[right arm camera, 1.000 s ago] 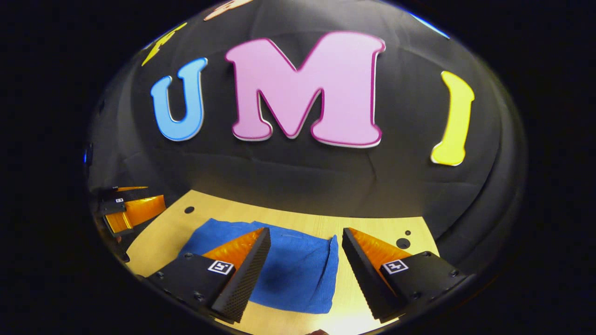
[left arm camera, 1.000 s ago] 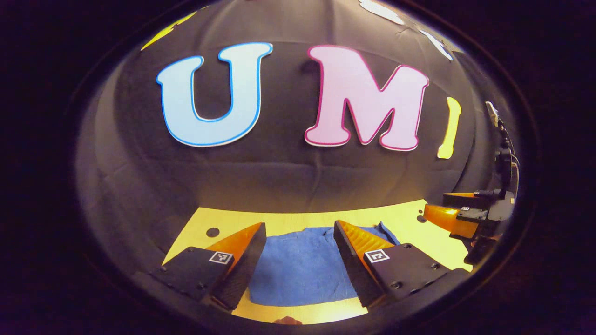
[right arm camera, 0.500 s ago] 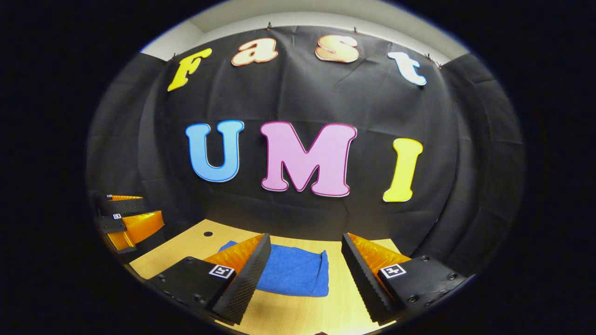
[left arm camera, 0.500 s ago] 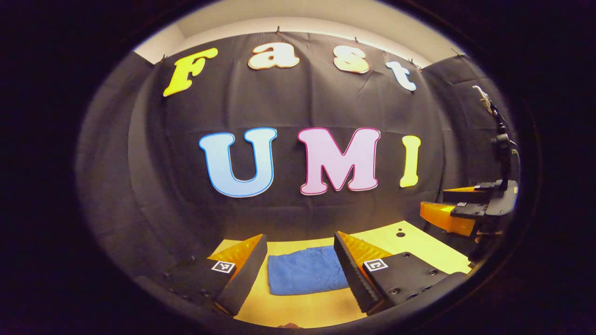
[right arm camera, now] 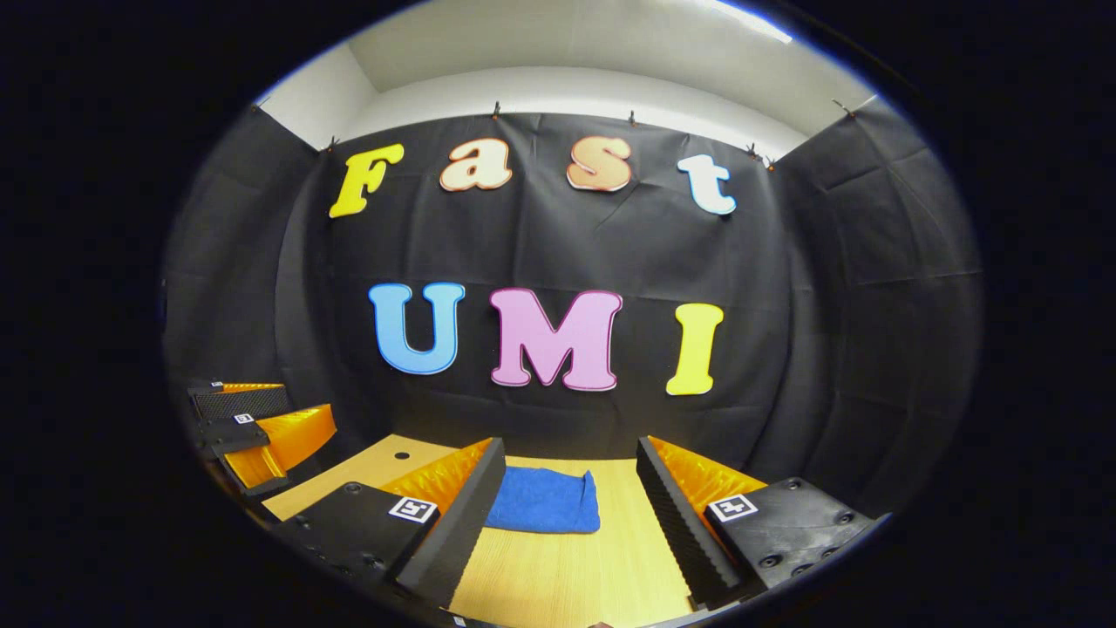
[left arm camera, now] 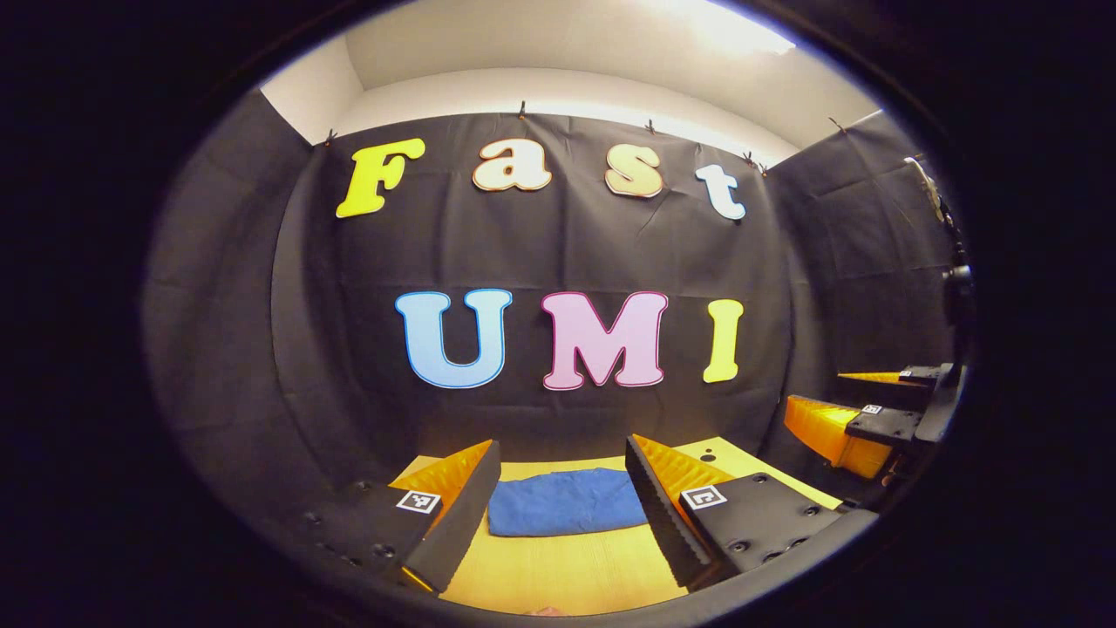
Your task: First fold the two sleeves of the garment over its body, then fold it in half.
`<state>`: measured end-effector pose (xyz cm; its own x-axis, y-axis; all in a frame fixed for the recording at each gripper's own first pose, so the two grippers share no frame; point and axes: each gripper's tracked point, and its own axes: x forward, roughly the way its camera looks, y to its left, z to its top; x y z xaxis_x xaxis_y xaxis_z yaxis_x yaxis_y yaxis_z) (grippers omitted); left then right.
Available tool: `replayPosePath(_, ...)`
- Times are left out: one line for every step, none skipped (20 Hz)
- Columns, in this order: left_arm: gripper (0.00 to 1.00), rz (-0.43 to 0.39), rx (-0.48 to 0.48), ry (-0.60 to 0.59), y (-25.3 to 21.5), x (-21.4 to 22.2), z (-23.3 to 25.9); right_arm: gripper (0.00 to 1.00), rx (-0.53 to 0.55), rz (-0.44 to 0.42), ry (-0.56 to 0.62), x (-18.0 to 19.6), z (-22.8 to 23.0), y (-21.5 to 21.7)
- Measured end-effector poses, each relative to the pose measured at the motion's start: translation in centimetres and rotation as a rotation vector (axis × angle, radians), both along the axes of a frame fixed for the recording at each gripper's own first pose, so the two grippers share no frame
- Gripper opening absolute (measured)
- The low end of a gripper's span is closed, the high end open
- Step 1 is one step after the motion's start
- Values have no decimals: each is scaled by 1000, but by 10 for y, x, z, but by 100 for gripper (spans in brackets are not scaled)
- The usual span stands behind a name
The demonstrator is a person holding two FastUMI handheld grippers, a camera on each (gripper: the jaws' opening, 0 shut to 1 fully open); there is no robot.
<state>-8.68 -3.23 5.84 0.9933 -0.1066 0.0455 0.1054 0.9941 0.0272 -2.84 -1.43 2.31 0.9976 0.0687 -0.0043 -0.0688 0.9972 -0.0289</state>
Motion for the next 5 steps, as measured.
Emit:
replayPosePath(81, -1, -4, -3, -6, -11, -4, 96, -3, -7, -2, -12, -6, -5)
replayPosePath(80, 11, 2, -11, -5, -21, -6, 96, -1, 4, 4, -21, -14, -4)
replayPosePath(81, 26, 8, -21, -2, -29, -7, 96, 0, 16, 21, -30, -22, -1)
replayPosePath(81, 40, 11, -33, -1, -34, -6, 96, 5, 28, 42, -37, -29, -1)
replayPosePath(81, 54, 6, -48, -1, -38, -5, 96, 14, 44, 57, -42, -33, -1)
